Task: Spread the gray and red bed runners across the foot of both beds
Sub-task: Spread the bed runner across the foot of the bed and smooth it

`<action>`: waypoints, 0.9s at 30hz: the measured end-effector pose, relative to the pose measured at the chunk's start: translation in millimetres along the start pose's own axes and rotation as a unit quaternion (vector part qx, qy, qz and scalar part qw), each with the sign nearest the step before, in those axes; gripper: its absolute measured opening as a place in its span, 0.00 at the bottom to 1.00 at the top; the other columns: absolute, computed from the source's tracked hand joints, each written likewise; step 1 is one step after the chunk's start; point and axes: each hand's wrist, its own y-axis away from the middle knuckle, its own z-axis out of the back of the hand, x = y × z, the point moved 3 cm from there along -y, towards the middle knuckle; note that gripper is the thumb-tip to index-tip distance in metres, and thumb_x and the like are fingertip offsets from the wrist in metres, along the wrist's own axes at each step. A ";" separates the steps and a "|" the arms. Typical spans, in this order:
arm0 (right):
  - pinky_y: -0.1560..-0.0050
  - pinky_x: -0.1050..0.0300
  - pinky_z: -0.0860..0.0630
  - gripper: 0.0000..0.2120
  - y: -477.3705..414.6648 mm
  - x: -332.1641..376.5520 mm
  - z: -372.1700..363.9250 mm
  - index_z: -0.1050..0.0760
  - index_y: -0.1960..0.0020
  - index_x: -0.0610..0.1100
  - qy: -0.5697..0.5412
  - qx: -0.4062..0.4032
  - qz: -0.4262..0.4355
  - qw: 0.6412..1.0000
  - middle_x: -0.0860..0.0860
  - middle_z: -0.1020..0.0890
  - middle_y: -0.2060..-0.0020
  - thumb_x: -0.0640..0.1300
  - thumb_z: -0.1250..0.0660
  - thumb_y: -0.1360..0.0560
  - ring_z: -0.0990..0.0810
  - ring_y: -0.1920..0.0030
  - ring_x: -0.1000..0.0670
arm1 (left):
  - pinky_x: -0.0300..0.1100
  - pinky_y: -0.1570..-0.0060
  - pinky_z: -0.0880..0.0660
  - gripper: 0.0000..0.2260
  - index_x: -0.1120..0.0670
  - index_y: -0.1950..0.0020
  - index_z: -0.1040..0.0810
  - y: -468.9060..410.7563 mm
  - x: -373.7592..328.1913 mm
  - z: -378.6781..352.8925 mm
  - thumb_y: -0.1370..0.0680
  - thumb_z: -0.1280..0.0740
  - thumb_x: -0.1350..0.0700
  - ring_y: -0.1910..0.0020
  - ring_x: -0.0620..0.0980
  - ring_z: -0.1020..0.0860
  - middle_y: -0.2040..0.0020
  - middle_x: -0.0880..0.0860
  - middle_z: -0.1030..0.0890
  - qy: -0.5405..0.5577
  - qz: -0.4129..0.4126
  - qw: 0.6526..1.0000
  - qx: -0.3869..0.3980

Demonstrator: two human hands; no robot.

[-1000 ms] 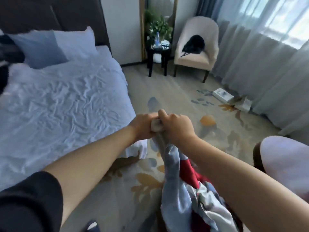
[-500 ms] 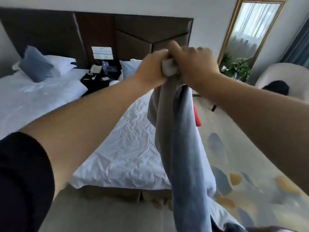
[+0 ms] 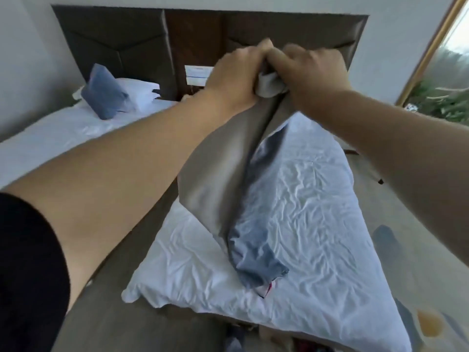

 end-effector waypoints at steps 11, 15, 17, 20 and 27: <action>0.78 0.58 0.34 0.18 12.6 157.6 -363.9 0.17 0.53 0.44 -0.182 0.215 0.115 0.953 0.45 0.22 0.62 0.32 0.23 0.41 0.25 0.78 0.44 | 0.45 0.68 0.34 0.18 0.51 0.56 0.32 113.7 237.4 -317.8 0.24 0.35 0.37 0.64 0.57 0.21 0.63 0.51 0.22 -0.029 0.097 0.931 0.350; 0.81 0.59 0.34 0.20 59.2 218.8 -444.4 0.18 0.54 0.45 -0.222 0.329 0.099 0.913 0.47 0.20 0.60 0.30 0.22 0.43 0.28 0.80 0.46 | 0.42 0.66 0.37 0.16 0.48 0.55 0.25 182.1 275.4 -401.9 0.25 0.42 0.37 0.65 0.54 0.21 0.62 0.49 0.19 -0.023 0.074 0.900 0.429; 0.80 0.60 0.41 0.22 82.5 239.8 -482.3 0.19 0.47 0.48 -0.221 0.412 0.076 0.881 0.46 0.19 0.46 0.31 0.24 0.38 0.28 0.78 0.46 | 0.41 0.65 0.35 0.13 0.48 0.54 0.22 210.5 288.4 -440.0 0.24 0.39 0.40 0.62 0.54 0.17 0.61 0.49 0.17 -0.044 0.042 0.890 0.451; 0.71 0.57 0.31 0.29 131.8 270.6 -537.8 0.33 0.29 0.56 -0.235 0.533 0.013 0.813 0.49 0.39 0.23 0.37 0.32 0.25 0.19 0.54 0.45 | 0.40 0.63 0.32 0.16 0.47 0.50 0.19 255.8 298.3 -493.4 0.23 0.37 0.36 0.59 0.54 0.16 0.57 0.49 0.16 -0.026 -0.008 0.873 0.487; 0.74 0.54 0.30 0.46 240.5 331.2 -609.9 0.60 0.21 0.66 -0.226 0.639 -0.048 0.734 0.46 0.59 0.19 0.36 0.36 0.24 0.31 0.72 0.48 | 0.44 0.51 0.26 0.13 0.49 0.41 0.22 349.4 302.2 -570.9 0.22 0.38 0.47 0.47 0.53 0.18 0.46 0.50 0.16 -0.010 -0.058 0.824 0.564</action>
